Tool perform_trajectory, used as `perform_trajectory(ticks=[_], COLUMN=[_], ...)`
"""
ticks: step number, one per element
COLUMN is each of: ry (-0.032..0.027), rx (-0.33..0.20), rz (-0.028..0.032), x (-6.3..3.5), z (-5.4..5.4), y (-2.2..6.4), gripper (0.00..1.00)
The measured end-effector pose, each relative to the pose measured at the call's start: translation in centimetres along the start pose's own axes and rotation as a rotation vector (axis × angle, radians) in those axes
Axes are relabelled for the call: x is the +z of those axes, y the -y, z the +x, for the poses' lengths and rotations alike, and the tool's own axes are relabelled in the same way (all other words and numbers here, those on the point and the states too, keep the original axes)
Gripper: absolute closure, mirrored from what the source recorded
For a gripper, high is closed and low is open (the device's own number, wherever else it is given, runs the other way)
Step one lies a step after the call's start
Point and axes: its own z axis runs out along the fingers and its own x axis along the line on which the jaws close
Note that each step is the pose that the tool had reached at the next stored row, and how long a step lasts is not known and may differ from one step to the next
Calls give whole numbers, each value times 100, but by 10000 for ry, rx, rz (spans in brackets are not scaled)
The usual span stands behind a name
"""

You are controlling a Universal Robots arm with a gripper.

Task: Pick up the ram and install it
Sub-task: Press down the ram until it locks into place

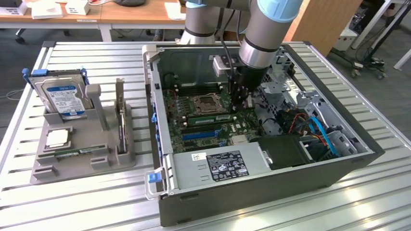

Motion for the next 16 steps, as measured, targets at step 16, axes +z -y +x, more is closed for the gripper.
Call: perform_trajectory(ticks=[16], ry=[5], rx=[0], rz=[1], x=[24], z=[0], y=[1], gripper=[90])
